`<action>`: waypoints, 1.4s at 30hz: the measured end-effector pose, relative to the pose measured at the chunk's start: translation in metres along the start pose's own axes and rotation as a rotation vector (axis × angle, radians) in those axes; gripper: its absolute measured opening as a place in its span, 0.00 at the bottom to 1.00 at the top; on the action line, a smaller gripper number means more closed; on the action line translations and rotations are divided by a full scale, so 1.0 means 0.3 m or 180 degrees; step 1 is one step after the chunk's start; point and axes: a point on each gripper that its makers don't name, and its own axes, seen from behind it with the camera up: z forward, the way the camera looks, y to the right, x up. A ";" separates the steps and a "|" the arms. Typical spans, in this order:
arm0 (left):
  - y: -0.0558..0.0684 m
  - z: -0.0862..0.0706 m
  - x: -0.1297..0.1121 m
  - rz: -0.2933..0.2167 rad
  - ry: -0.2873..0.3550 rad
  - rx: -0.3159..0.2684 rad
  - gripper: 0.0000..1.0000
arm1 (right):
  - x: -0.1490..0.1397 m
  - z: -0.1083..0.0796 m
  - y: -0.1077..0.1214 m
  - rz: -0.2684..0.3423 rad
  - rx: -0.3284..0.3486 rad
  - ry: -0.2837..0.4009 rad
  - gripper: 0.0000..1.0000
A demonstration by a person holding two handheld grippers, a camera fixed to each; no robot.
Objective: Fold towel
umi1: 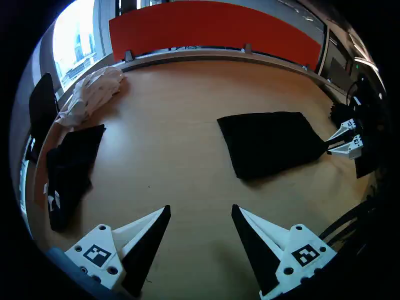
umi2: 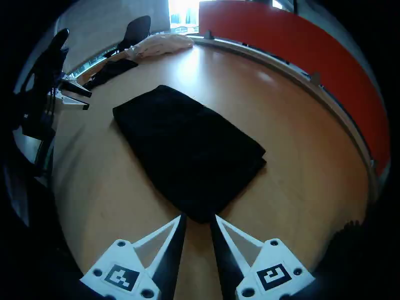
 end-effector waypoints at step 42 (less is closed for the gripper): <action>-0.052 0.013 0.037 -0.0015 0.0011 0.0081 0.90 | 0.187 -0.113 0.044 -0.0056 -0.0247 0.0380 0.04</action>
